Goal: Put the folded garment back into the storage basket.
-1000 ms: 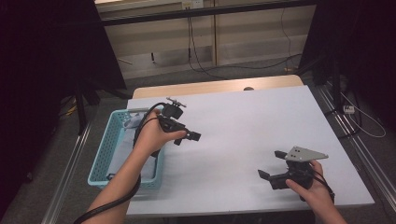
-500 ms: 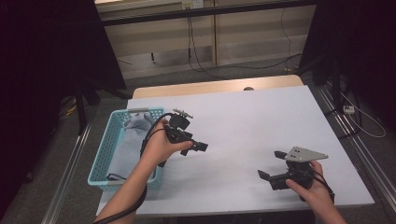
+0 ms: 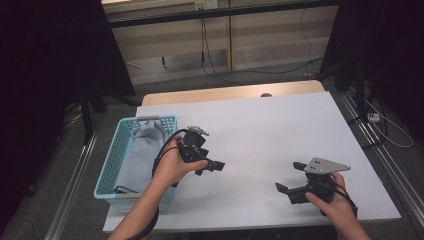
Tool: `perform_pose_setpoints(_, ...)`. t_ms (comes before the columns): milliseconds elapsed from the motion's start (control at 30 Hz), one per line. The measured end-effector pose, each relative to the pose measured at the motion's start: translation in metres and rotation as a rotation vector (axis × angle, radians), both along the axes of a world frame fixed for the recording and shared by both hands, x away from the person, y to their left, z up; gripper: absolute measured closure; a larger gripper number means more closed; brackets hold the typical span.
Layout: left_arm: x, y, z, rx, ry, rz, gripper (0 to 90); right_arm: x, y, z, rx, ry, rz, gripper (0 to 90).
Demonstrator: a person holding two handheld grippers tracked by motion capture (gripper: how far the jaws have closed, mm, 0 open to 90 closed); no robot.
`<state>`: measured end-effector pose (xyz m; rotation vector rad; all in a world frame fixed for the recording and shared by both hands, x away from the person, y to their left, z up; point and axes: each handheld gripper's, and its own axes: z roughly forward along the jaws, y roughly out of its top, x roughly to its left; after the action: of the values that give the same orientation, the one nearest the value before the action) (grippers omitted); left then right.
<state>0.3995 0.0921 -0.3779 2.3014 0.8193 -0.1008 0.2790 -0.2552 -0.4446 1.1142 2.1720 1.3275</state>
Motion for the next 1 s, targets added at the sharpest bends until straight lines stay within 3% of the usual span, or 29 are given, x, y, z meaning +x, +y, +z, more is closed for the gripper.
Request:
perform_pose_setpoints(400,-0.006,-0.001,-0.005,-0.001,-0.002,-0.023,14.2,0.0,-0.001,0.001,0.001,-0.002,0.0,3.9)
perform_pose_setpoints(733,-0.013,0.001,-0.01,-0.039,-0.008,-0.012,12.9,0.0,-0.001,0.001,0.0,-0.003,0.001,3.8)
perform_pose_setpoints(1000,-0.018,0.002,-0.014,-0.046,-0.02,-0.031,12.0,-0.001,-0.002,0.001,0.001,-0.005,-0.001,3.8)
